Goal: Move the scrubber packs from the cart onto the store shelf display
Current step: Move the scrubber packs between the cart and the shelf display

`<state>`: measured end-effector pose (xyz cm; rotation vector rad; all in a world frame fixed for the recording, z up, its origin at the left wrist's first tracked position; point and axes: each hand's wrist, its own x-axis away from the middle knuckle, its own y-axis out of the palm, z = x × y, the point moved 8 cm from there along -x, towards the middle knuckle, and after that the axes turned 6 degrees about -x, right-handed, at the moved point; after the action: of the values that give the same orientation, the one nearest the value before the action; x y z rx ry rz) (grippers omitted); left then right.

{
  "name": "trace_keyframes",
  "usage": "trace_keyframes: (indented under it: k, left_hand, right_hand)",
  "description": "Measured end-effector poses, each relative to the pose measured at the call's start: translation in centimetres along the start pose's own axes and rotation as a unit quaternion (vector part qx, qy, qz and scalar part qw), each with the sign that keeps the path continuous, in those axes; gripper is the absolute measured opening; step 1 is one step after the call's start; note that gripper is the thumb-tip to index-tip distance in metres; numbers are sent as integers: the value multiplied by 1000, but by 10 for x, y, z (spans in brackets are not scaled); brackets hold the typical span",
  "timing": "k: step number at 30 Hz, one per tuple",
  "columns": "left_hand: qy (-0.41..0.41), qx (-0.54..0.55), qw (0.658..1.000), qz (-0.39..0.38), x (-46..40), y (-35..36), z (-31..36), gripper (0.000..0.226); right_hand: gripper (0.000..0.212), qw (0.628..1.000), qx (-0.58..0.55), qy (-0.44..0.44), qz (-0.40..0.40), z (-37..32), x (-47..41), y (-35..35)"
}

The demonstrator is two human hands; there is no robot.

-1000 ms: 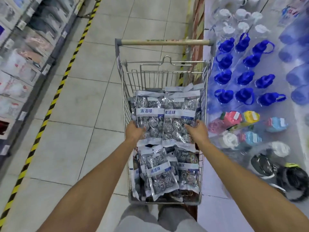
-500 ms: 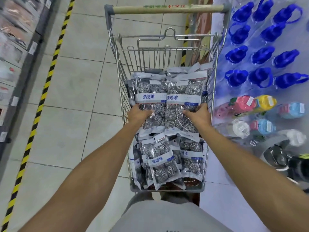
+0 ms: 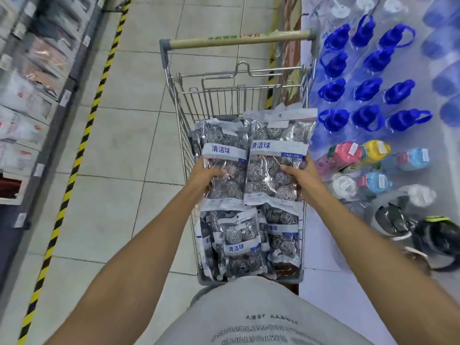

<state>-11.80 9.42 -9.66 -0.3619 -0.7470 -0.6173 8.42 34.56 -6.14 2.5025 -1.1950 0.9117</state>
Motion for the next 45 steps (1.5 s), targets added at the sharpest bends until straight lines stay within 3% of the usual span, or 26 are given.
trace_keyframes:
  k: [3, 5, 10, 15, 19, 20, 23, 25, 27, 30, 32, 35, 37, 39, 41, 45]
  left_hand:
    - [5, 47, 998, -36, 50, 0, 23, 82]
    - [14, 49, 996, -71, 68, -2, 27, 75]
    - [60, 59, 987, -137, 105, -6, 38, 70]
    - [77, 54, 978, -185, 151, -7, 29, 60]
    - [65, 28, 967, -245, 181, -6, 4, 43]
    - [59, 23, 964, -258, 188, -5, -5, 44]
    - [37, 4, 954, -296, 210, -2, -31, 49]
    - [29, -14, 946, -322, 225, 2, -48, 54]
    - [23, -26, 942, -334, 240, 9, -64, 51]
    - [14, -45, 940, -339, 274, 25, -83, 40]
    - [-3, -61, 935, -349, 291, 38, -99, 47]
    - [-13, -128, 919, -373, 311, 60, -128, 85]
    - [-27, -162, 896, -412, 336, 79, -151, 75]
    - [-30, -199, 879, -432, 369, 96, -174, 62]
    - [-34, -219, 865, -451, 400, 112, -201, 65]
    - [-47, -256, 834, -487, 470, 138, -271, 52]
  right_hand:
    - [69, 997, -74, -8, -29, -17, 35, -6]
    - [69, 993, -103, -18, -50, -24, 60, -9]
    - [118, 988, -141, -19, -65, -21, 120, -13]
    - [83, 983, -174, -47, -45, 7, 183, -12]
    - [123, 983, -180, -39, 3, 48, 242, -11]
    - [118, 983, -181, -34, 19, 59, 259, -12]
    - [74, 976, -195, -60, 74, 84, 316, -14]
    - [59, 970, -222, -52, 87, 108, 352, -13]
    - [63, 957, -258, -54, 121, 138, 377, -21]
    - [89, 950, -255, -50, 175, 178, 421, -33]
    - [82, 937, -273, -64, 206, 195, 453, -42]
    - [54, 916, -309, -75, 245, 226, 505, -52]
    - [54, 899, -339, -73, 269, 258, 541, -59]
    - [70, 877, -370, -68, 298, 293, 581, -67]
    - [80, 859, -386, -67, 330, 330, 622, -73]
    - [62, 815, -426, -67, 387, 403, 714, -76]
